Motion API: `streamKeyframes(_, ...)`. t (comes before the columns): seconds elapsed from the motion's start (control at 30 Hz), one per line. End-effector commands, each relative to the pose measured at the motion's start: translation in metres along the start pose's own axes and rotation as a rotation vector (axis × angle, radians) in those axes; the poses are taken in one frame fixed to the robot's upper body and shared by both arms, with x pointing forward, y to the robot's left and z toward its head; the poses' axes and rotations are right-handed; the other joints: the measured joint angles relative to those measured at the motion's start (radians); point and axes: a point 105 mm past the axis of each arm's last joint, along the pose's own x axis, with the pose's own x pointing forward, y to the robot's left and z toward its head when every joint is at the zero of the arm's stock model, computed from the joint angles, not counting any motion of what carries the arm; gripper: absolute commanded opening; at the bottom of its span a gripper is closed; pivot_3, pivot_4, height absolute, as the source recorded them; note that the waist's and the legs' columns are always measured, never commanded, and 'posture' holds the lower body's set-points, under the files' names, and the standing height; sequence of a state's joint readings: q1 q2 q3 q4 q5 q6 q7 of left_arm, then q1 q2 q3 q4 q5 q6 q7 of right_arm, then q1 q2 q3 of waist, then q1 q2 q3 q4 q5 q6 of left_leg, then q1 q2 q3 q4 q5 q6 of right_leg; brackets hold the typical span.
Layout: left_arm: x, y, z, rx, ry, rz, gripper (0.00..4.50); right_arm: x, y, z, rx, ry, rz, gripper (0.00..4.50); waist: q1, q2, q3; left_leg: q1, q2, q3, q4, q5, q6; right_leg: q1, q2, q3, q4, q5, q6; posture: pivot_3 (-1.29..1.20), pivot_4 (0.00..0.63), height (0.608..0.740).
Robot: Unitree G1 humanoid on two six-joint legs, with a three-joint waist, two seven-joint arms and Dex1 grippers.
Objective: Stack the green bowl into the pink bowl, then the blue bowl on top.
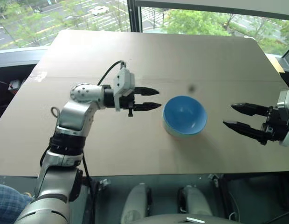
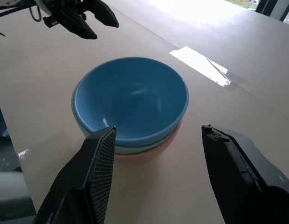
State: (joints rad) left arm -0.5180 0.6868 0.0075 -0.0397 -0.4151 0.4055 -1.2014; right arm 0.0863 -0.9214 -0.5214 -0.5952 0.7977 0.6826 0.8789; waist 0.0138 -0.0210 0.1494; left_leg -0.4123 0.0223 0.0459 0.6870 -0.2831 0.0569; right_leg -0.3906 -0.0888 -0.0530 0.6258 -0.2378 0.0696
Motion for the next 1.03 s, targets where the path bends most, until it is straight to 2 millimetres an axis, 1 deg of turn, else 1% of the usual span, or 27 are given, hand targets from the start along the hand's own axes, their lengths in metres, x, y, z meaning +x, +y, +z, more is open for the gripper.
streamKeyframes(0.03,-0.026,-0.004,0.003,-0.020,-0.001,0.102,2.27,-0.013,-0.012,-0.007,-0.074,0.007,-0.056,3.09,0.006,0.000,0.000,0.000,0.000,-0.001,0.001,0.000,0.000,0.001,0.000,0.000,0.000,0.000,0.000,0.00,0.150,0.740)
streamKeyframes(0.13,-0.045,-0.010,-0.014,-0.048,0.030,0.198,2.27,-0.019,-0.018,-0.019,-0.025,-0.001,-0.078,3.09,0.010,0.000,0.000,0.003,-0.001,-0.001,0.001,0.000,0.000,0.003,-0.001,0.000,-0.001,0.000,0.000,0.00,0.150,0.740)
streamKeyframes(0.2,-0.056,-0.011,-0.023,-0.052,0.043,0.269,2.27,-0.023,-0.019,-0.027,-0.018,0.005,-0.069,3.09,0.009,0.000,0.000,0.011,0.000,0.001,0.000,0.000,0.000,0.011,-0.001,0.001,-0.002,0.000,0.000,0.00,0.150,0.740)
streamKeyframes(0.23,-0.059,-0.013,-0.025,-0.051,0.034,0.293,2.27,-0.023,-0.019,-0.030,-0.018,0.007,-0.064,3.09,0.008,0.000,0.000,0.016,0.000,0.001,-0.001,0.000,0.000,0.014,-0.001,0.002,-0.003,-0.001,0.000,0.00,0.150,0.740)
streamKeyframes(0.37,-0.070,-0.017,-0.028,-0.053,0.022,0.355,2.27,-0.023,-0.021,-0.037,-0.023,0.005,-0.048,3.09,0.006,0.001,0.000,0.017,0.000,0.001,-0.002,0.000,-0.001,0.014,-0.001,0.002,-0.001,-0.001,-0.001,0.00,0.150,0.740)
streamKeyframes(0.6,-0.072,-0.019,-0.023,-0.016,-0.003,0.373,2.27,-0.020,-0.020,-0.038,-0.038,-0.003,-0.006,3.09,0.003,0.001,0.000,0.018,0.000,0.002,-0.002,0.000,-0.001,0.014,-0.001,0.003,-0.001,0.000,-0.001,0.00,0.150,0.740)
streamKeyframes(0.73,-0.069,-0.020,-0.019,-0.010,-0.014,0.370,2.27,-0.021,-0.017,-0.041,-0.031,-0.001,0.004,3.09,0.003,0.001,0.000,0.017,0.000,0.002,-0.002,0.000,-0.001,0.014,-0.001,0.003,-0.001,0.000,-0.001,0.00,0.150,0.740)
streamKeyframes(0.93,-0.064,-0.022,-0.019,-0.002,-0.014,0.348,2.27,-0.024,-0.019,-0.047,-0.038,0.007,-0.023,3.09,0.003,0.001,0.000,0.017,0.000,0.002,-0.002,0.000,-0.001,0.013,-0.001,0.004,-0.001,0.000,-0.001,0.00,0.150,0.740)
streamKeyframes(1.03,-0.061,-0.019,-0.017,0.005,-0.025,0.352,2.27,-0.025,-0.018,-0.048,-0.047,0.010,-0.022,3.09,0.003,0.001,0.000,0.017,0.000,0.002,-0.002,0.000,-0.001,0.013,-0.001,0.004,-0.001,0.000,-0.001,0.00,0.150,0.740)
